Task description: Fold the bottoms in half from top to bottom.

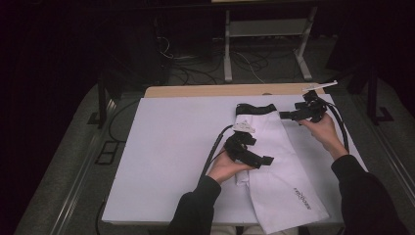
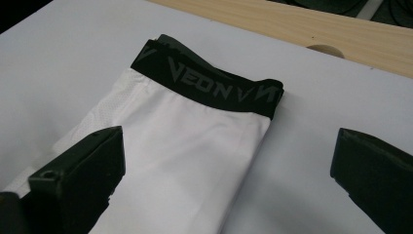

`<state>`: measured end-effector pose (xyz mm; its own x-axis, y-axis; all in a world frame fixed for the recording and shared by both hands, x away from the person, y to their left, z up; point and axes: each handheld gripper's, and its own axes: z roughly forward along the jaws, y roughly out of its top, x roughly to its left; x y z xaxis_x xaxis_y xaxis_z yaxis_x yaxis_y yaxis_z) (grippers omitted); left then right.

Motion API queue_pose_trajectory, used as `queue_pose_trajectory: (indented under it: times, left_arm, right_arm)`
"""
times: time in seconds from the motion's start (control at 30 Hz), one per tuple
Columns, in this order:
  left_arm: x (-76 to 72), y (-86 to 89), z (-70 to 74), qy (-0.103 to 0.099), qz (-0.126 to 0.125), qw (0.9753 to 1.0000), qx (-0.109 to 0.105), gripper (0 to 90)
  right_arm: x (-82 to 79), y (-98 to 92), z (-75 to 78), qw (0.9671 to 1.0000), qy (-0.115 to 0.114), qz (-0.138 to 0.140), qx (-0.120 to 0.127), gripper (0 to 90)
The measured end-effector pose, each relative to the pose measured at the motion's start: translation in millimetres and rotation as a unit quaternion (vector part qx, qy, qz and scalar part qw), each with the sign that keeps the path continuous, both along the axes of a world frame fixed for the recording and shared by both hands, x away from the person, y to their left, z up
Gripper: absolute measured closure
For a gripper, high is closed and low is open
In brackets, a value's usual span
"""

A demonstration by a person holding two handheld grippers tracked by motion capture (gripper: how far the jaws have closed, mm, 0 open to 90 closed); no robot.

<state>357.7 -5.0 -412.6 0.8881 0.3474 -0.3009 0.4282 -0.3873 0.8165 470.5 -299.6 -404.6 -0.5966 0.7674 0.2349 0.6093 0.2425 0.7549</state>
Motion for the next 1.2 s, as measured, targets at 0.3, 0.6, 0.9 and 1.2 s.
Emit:
queue_pose_trajectory:
  times: [0.3,0.6,0.9,1.2]
  left_arm:
    - [12.8,13.5,3.9,-0.008,0.011,0.9999,-0.002,0.0]
    - [29.9,25.3,6.3,-0.008,0.022,0.9997,0.007,0.0]
    - [46.3,36.8,14.1,-0.004,0.034,0.9994,0.005,0.0]
    - [61.8,41.4,18.8,-0.002,0.034,0.9993,0.014,0.0]
  right_arm:
    - [-6.6,-1.2,-4.8,1.0000,-0.003,0.002,0.001,0.0]
    - [-8.3,-0.8,-4.2,1.0000,-0.004,0.007,0.002,0.0]
    - [-8.8,0.5,-3.7,0.9999,0.005,0.012,0.009,0.0]
    - [-8.4,1.7,-4.6,0.9998,0.010,0.015,0.012,0.0]
